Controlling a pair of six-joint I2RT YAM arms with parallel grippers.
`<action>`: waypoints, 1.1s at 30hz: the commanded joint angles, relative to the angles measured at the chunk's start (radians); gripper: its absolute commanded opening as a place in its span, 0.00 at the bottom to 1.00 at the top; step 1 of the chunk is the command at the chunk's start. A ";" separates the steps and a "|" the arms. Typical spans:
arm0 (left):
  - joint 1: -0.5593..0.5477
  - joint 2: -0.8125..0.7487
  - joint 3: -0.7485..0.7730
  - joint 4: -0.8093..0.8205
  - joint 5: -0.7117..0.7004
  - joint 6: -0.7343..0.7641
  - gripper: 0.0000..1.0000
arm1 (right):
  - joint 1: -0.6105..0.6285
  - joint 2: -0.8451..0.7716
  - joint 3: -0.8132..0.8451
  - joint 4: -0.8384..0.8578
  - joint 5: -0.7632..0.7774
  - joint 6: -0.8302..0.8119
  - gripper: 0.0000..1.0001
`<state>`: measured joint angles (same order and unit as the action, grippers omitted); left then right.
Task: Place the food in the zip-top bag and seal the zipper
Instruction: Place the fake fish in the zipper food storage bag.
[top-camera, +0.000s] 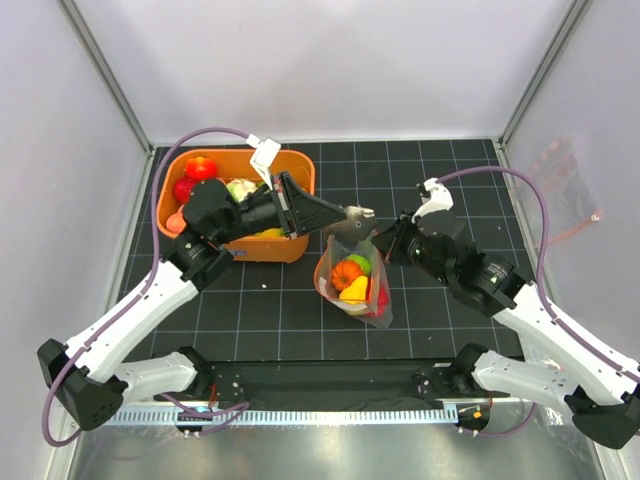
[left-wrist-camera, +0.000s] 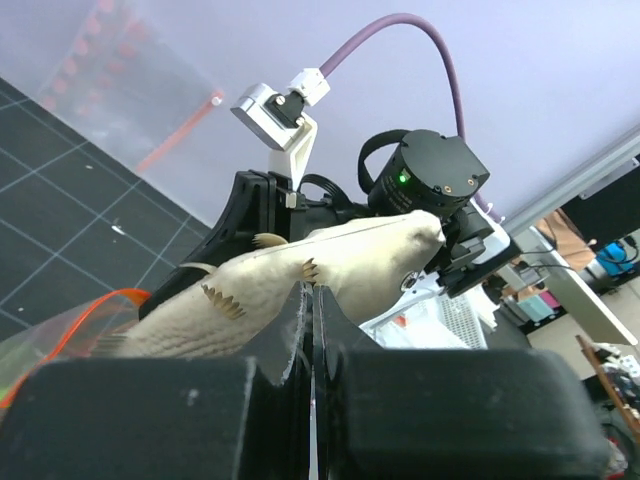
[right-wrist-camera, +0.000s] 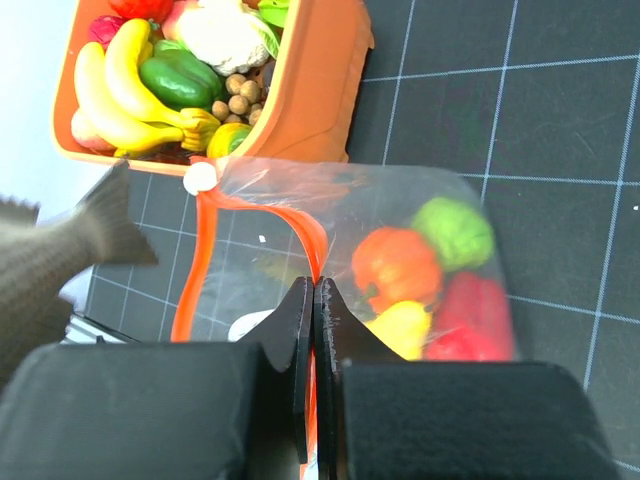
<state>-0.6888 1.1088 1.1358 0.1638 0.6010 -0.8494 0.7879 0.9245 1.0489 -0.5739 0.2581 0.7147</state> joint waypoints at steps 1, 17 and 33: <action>-0.002 0.029 -0.014 0.192 0.037 -0.100 0.00 | -0.009 -0.033 -0.003 0.072 -0.011 0.026 0.01; -0.116 0.146 -0.084 0.510 0.037 -0.261 0.00 | -0.027 -0.073 -0.061 0.100 0.015 0.052 0.01; -0.178 0.213 -0.198 0.575 0.011 -0.246 0.00 | -0.032 -0.184 -0.102 0.143 0.056 0.081 0.01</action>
<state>-0.8574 1.3045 0.9649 0.6628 0.6182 -1.0973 0.7589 0.7593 0.9363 -0.4934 0.2855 0.7757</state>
